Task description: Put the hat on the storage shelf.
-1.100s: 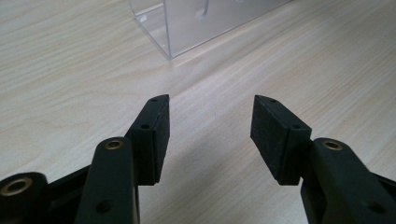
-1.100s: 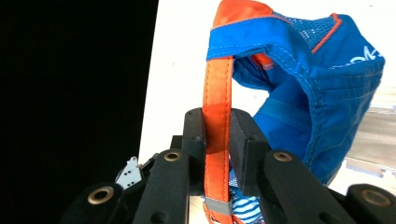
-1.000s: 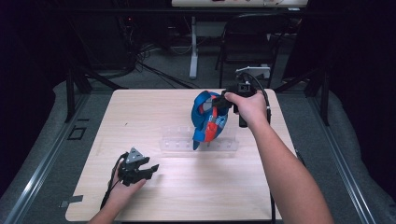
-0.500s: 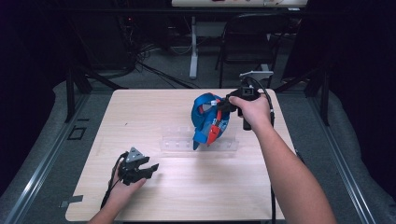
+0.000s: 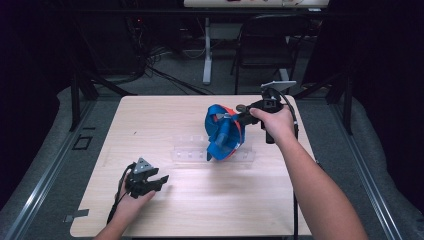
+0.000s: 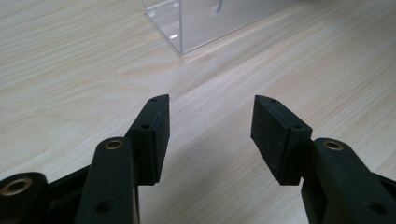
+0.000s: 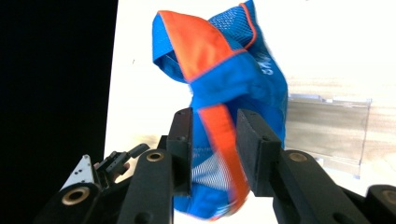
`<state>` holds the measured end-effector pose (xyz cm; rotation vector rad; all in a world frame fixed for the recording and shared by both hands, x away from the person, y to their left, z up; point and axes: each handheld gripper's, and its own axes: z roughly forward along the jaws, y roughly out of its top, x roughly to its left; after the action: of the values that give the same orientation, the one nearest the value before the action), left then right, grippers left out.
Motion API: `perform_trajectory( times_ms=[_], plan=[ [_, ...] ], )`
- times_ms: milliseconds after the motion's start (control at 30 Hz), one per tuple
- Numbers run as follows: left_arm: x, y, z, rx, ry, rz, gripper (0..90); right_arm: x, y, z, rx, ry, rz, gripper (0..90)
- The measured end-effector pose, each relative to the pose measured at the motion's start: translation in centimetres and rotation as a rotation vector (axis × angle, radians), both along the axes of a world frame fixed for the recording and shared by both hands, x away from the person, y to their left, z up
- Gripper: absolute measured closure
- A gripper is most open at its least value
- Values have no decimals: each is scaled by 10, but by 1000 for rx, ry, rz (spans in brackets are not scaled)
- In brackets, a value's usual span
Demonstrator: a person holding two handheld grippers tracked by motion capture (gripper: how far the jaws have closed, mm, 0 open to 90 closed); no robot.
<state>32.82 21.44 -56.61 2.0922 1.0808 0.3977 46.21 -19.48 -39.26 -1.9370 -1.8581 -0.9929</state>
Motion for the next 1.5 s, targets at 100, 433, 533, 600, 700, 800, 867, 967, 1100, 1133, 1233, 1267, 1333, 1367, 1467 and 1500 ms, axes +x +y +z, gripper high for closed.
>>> perform_trajectory(
  times_ms=[100, 433, 533, 600, 700, 800, 867, 967, 1100, 1133, 1233, 1267, 1333, 1367, 1467, 1500],
  plan=[
    [-1, 1, 0, -3, 5, 2, 477, -3, -4, -3, -11, 5, -3, 638],
    [-2, 1, 1, -2, -2, 1, 477, -10, -9, -5, -87, -4, 22, 633],
    [-2, 1, 1, -2, -2, 2, 477, -13, -10, -5, -88, -13, 22, 630],
    [-2, 1, 1, -6, -2, 5, 477, -16, -11, -5, -99, -14, 28, 625],
    [-2, 1, 1, -5, -4, 6, 477, -20, -13, -6, -115, -16, 35, 616],
    [-2, 2, 1, -1, -7, 4, 477, -27, -16, -9, -132, -32, 38, 598],
    [-2, 1, 0, -3, -4, 5, 476, -31, -18, -12, -146, -40, 45, 597],
    [-1, 2, 0, 6, -5, 0, 476, -38, -23, -17, -154, -42, 51, 591],
    [-2, 1, 0, 3, -2, 3, 474, -50, -30, -26, -182, -53, 53, 588],
    [-2, 1, 0, 3, -1, 4, 472, -53, -31, -29, -178, -54, 49, 585],
    [-2, 0, 0, 4, -3, 5, 471, -60, -37, -39, -177, -43, 40, 584],
    [-2, 0, 0, 4, -6, 5, 471, -62, -39, -42, -183, -38, 48, 582],
    [-2, -1, 0, 4, -4, 4, 470, -66, -42, -48, -182, -44, 31, 578],
    [-2, -1, -1, 7, -5, 4, 470, -67, -44, -50, -192, -45, 41, 578],
    [-2, -1, -1, 8, -3, 3, 470, -74, -48, -57, -192, -66, 31, 579],
    [-2, -1, -1, 6, -3, 4, 470, -77, -49, -59, -206, -72, 39, 579]
  ],
)
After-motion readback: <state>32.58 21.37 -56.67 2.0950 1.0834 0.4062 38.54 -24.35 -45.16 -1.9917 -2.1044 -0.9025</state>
